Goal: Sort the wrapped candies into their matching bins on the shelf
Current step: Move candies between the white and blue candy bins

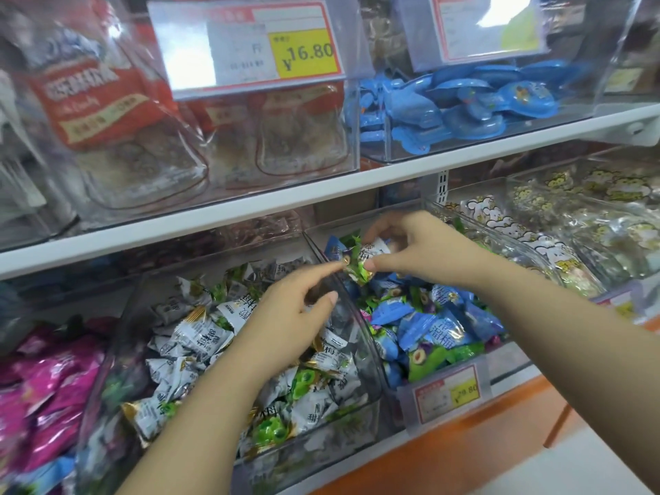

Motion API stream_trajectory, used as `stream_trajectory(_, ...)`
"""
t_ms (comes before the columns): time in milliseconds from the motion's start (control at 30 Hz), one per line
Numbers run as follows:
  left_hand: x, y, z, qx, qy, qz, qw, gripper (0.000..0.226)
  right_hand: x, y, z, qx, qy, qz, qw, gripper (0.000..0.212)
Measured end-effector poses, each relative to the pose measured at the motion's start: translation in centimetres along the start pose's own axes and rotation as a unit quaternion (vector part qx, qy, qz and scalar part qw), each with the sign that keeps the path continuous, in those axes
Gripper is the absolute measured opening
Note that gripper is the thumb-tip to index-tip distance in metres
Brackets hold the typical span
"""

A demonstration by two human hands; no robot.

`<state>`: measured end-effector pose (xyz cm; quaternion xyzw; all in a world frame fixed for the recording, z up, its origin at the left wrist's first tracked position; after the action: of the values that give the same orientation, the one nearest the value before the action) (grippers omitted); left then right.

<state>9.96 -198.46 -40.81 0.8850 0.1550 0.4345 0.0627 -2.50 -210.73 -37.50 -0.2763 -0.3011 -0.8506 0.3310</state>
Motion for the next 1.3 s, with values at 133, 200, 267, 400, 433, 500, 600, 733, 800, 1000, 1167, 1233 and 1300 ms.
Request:
stream_trajectory(133,1.2,-0.2,-2.6,-0.048,-0.092,-0.05,0.993,0.043,-1.0,-2.0,1.7,-0.052,0.182,-0.051,0.981,0.017)
stream_trajectory(200,1.6,-0.3,-3.7,-0.077,-0.087,-0.065,0.991,0.044,-1.8,-2.8,2.3,-0.074,0.32,-0.06,0.943,0.011)
stream_trajectory(267,2.1,-0.6,-3.9,-0.076,-0.077,-0.094,0.99,0.039,-2.2,-3.9,2.6,-0.095,0.413,-0.051,0.905,0.01)
stream_trajectory(400,3.2,-1.8,-2.1,-0.009,-0.024,-0.139,0.99,0.036,-0.3,-7.1,1.2,-0.126,0.366,-0.098,0.917,0.009)
stream_trajectory(433,3.3,-2.1,-1.4,0.013,-0.001,-0.144,0.989,0.036,0.5,-7.9,0.4,-0.136,0.342,-0.124,0.921,0.008)
stream_trajectory(500,3.3,-2.3,0.0,0.06,0.057,-0.133,0.988,0.039,1.9,-9.4,-1.1,-0.164,0.285,-0.17,0.929,0.009)
stream_trajectory(600,2.5,-2.5,1.6,0.129,0.148,-0.081,0.977,0.04,3.5,-11.5,-3.0,-0.194,0.205,-0.228,0.932,0.013)
stream_trajectory(733,3.0,-2.7,0.9,0.142,0.231,-0.103,0.957,0.04,4.9,-14.2,-4.3,-0.198,0.135,-0.28,0.93,0.01)
stream_trajectory(800,3.1,-2.6,-0.2,0.131,0.229,-0.109,0.958,0.039,5.2,-15.3,-4.7,-0.195,0.128,-0.3,0.925,0.012)
stream_trajectory(1000,-0.3,-1.4,-5.9,-0.025,0.188,-0.064,0.98,0.031,6.8,-16.7,-6.0,-0.219,0.129,-0.327,0.91,0.012)
stream_trajectory(1167,-6.0,1.5,-10.6,-0.155,0.209,0.043,0.965,0.034,7.5,-17.2,-7.5,-0.258,0.081,-0.271,0.924,0.026)
stream_trajectory(1233,-8.2,3.1,-12.4,-0.19,0.215,0.088,0.954,0.035,7.6,-17.5,-8.1,-0.269,0.078,-0.25,0.927,0.029)
stream_trajectory(1300,-10.2,4.5,-13.9,-0.211,0.227,0.132,0.942,0.036,8.1,-17.8,-8.5,-0.278,0.075,-0.245,0.926,0.032)
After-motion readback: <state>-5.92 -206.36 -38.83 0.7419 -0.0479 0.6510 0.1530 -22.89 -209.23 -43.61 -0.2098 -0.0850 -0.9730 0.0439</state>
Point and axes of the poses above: each hand's wrist, its own y-axis towards the middle knuckle, its own x-axis out of the back of the hand, z = x × y, the point moved 6 cm from there along y, towards the middle knuckle, and after that the axes turned 2 degrees about x, right-handed, at the moved point
